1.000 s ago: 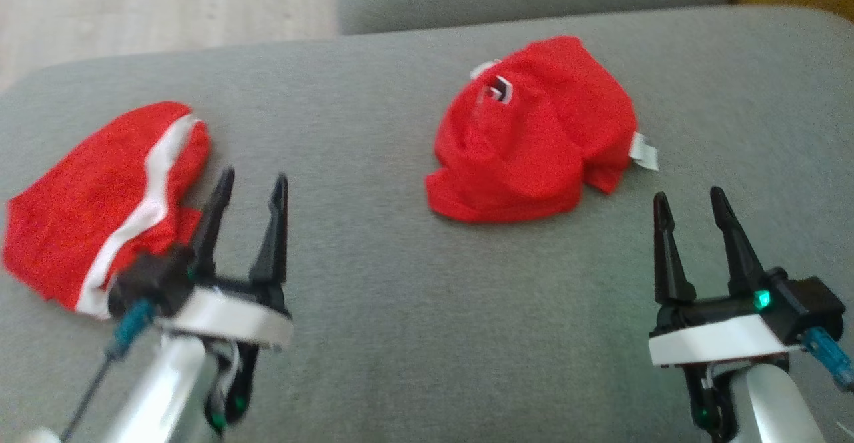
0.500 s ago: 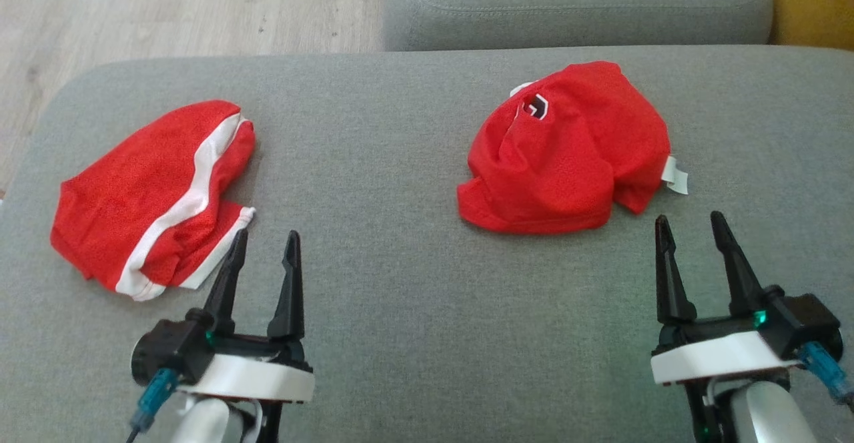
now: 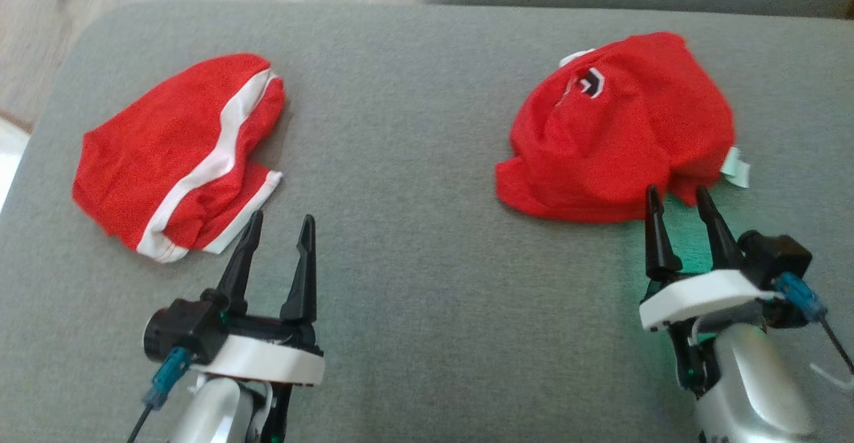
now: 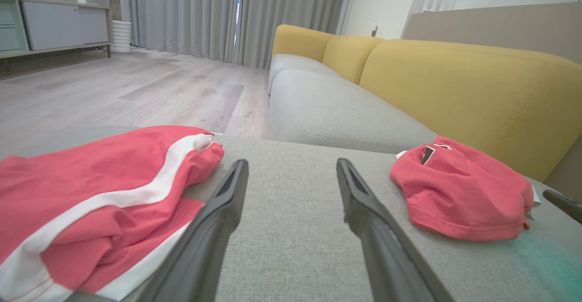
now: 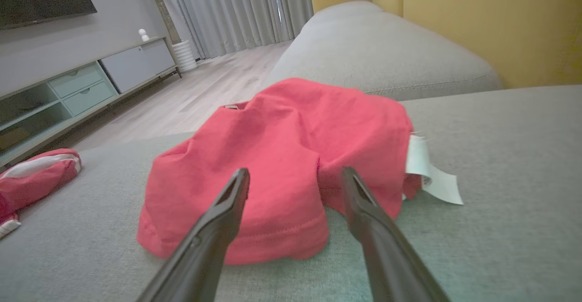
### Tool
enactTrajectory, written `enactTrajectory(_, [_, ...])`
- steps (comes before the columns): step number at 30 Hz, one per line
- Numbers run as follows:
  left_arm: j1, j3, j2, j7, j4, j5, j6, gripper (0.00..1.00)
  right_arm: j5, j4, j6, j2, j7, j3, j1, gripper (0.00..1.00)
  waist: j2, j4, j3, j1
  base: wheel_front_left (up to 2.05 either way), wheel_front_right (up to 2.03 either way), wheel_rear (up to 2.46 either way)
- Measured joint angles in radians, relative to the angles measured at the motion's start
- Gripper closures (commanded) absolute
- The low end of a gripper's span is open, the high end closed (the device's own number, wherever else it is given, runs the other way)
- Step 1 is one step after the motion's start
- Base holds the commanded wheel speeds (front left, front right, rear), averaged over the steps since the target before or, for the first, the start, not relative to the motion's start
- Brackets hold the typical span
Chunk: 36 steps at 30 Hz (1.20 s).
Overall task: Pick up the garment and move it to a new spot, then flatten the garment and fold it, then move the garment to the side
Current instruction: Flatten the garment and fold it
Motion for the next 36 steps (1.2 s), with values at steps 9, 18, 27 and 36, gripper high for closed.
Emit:
enactTrajectory(9, [-0.031,-0.004,-0.027,0.000,0.029,0.012,-0.014,0.00,0.037,0.289,0.000,-0.003,0.000,-0.026,-0.167,0.62,0.0000,0.071,0.062,0.0000,0.00,0.00,0.00])
enactTrajectory(18, [-0.033,0.027,-0.042,0.000,0.038,0.018,-0.024,0.00,0.032,0.249,0.000,-0.003,0.000,0.032,-0.207,1.00,0.0000,0.034,0.058,-0.0001,0.00,0.00,0.00])
enactTrajectory(27, [-0.023,0.060,-0.056,0.000,0.032,0.027,-0.027,0.00,-0.195,0.060,0.000,-0.002,0.016,-0.125,-0.067,1.00,0.0000,-0.075,0.008,-0.0002,0.00,0.00,0.00])
enactTrajectory(36, [-0.018,0.057,-0.066,0.000,0.025,0.027,-0.028,0.00,-0.386,-0.187,0.000,-0.056,0.201,-0.439,-0.027,1.00,0.0000,-0.125,-0.030,-0.0003,0.00,0.00,0.00])
